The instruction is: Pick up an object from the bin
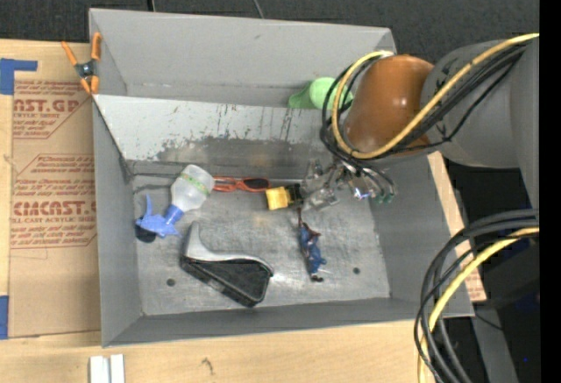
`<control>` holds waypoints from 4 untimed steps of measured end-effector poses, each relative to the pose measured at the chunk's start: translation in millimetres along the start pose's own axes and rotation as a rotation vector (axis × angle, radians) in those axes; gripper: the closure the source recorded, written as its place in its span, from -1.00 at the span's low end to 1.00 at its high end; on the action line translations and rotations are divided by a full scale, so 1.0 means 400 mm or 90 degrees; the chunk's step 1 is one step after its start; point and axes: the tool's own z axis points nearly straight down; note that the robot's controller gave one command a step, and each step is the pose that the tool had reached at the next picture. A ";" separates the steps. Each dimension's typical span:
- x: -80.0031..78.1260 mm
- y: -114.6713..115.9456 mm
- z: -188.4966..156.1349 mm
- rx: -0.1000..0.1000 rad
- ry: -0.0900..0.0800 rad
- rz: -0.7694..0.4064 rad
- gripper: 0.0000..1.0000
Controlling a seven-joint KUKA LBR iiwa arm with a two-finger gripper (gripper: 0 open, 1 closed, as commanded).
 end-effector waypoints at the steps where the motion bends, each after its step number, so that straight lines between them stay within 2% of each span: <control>1: 0.000 0.000 0.000 0.000 0.000 0.000 1.00; 4: 0.000 0.000 0.000 0.000 0.000 0.000 1.00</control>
Offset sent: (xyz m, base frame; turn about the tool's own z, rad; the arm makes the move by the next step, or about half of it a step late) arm -0.0001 0.0001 0.0194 0.0010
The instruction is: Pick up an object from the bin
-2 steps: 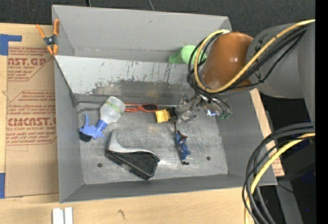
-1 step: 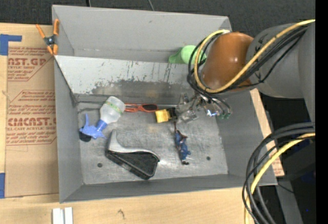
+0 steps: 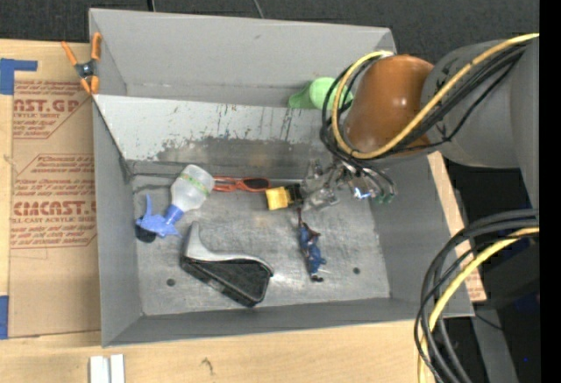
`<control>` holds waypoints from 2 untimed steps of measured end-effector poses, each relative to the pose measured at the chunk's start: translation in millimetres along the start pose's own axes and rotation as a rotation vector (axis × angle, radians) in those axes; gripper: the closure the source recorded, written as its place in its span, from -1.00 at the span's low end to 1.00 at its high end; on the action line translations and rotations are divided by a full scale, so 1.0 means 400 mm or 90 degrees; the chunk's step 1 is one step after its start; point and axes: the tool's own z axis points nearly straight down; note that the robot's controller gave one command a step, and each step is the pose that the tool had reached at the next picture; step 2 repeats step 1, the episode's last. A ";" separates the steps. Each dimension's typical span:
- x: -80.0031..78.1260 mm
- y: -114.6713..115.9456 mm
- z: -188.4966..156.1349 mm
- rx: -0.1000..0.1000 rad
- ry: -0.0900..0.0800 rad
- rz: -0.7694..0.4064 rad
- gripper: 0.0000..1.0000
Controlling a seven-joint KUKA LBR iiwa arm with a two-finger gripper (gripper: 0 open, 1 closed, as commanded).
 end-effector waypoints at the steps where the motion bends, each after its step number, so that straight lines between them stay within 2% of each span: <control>1: 0.000 0.000 0.000 0.000 0.000 0.000 1.00; 2: 0.000 0.000 0.000 0.000 0.000 0.000 1.00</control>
Offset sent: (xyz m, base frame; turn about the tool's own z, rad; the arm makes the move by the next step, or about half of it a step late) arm 0.0001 0.0000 0.0460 0.0010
